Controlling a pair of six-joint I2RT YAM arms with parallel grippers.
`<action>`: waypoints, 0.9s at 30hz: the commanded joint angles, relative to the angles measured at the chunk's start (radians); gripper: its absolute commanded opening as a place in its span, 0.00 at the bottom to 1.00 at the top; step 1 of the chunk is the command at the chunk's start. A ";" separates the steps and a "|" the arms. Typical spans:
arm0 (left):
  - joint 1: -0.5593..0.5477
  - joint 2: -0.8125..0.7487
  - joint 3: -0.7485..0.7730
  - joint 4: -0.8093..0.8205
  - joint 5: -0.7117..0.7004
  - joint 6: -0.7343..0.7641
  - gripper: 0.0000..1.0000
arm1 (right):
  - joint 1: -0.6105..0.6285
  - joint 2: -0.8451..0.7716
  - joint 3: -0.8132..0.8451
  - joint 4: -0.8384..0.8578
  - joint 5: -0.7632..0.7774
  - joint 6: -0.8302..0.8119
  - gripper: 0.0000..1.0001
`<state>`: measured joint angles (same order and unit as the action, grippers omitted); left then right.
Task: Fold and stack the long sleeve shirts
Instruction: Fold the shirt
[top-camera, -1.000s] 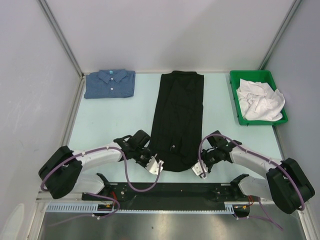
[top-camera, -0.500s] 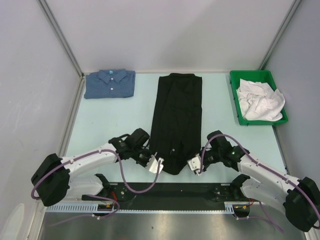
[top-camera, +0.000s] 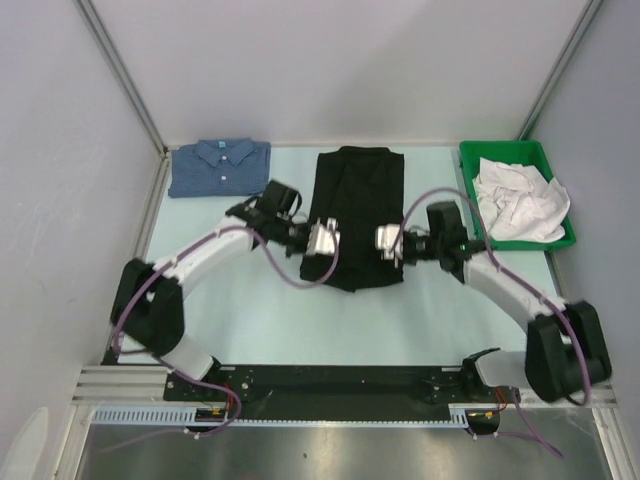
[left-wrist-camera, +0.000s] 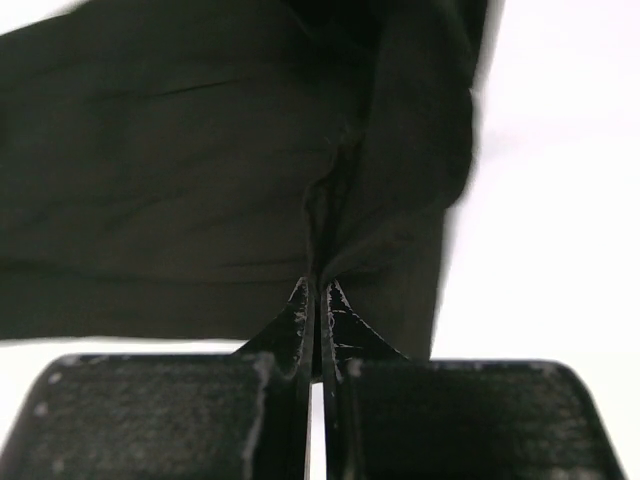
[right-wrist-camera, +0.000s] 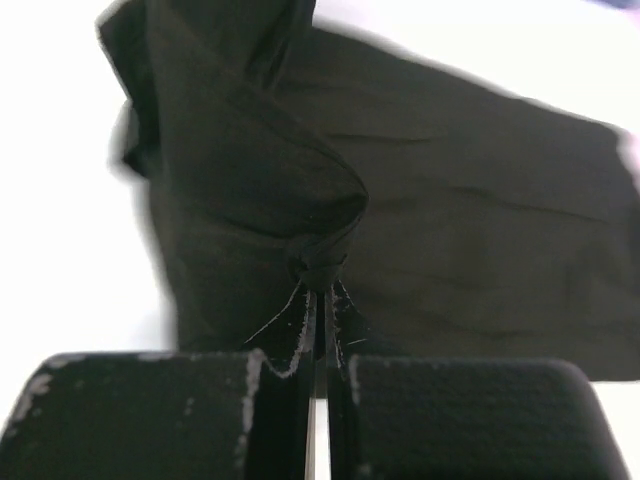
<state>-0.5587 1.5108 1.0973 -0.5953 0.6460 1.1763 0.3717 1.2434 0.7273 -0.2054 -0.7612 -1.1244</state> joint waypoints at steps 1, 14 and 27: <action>0.078 0.243 0.274 0.009 -0.015 -0.043 0.00 | -0.092 0.238 0.234 0.196 -0.059 0.084 0.00; 0.149 0.753 0.854 -0.032 -0.109 -0.052 0.03 | -0.209 0.723 0.572 0.212 -0.070 -0.071 0.00; 0.175 0.787 0.918 -0.004 -0.074 -0.190 0.38 | -0.208 0.665 0.563 0.115 0.037 -0.049 0.35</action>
<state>-0.4000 2.3199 1.9549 -0.6155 0.5308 1.0672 0.1616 1.9896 1.2739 -0.0666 -0.7700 -1.1763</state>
